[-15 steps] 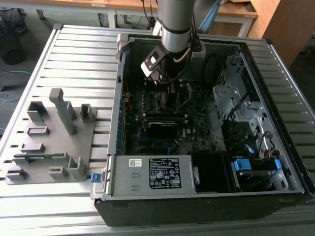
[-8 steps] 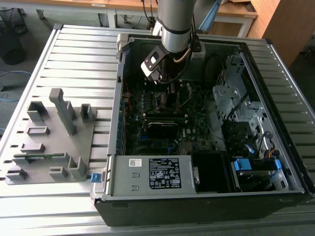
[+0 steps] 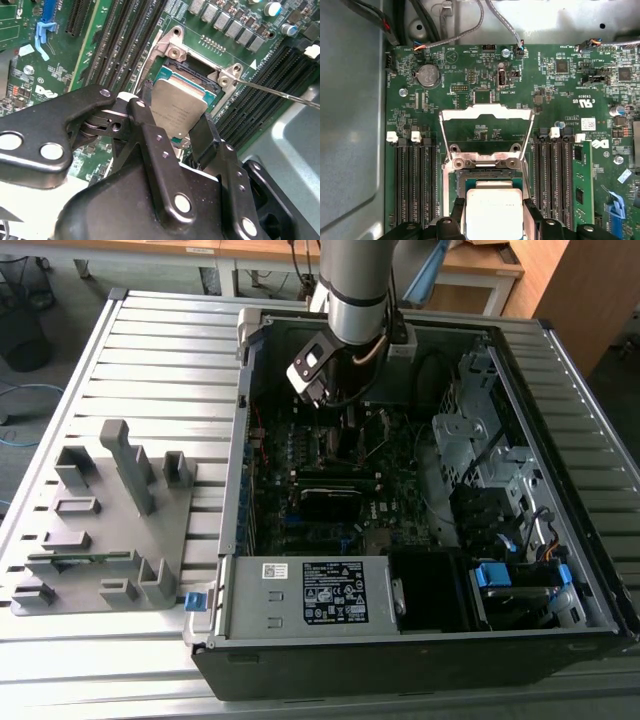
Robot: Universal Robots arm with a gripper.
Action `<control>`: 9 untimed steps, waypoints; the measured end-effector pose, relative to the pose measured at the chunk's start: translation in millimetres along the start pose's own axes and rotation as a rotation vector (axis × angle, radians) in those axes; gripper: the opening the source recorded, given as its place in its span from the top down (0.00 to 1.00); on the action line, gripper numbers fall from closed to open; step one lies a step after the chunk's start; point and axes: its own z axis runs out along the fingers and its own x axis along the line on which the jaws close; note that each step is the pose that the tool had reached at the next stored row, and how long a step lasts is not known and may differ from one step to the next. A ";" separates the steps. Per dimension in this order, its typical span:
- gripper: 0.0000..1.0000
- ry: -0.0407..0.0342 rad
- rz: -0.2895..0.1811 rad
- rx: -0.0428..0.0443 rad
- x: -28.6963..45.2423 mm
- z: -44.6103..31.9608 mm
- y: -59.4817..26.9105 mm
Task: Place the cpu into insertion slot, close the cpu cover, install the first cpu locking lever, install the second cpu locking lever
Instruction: 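Place the cpu into insertion slot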
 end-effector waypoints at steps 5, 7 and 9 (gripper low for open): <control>0.46 -0.0033 0.000 -0.0016 0.9 3.6 -0.2; 0.46 -0.0032 -0.001 -0.0059 1.0 5.2 -0.2; 0.46 -0.0042 -0.001 -0.0066 1.0 5.8 -0.3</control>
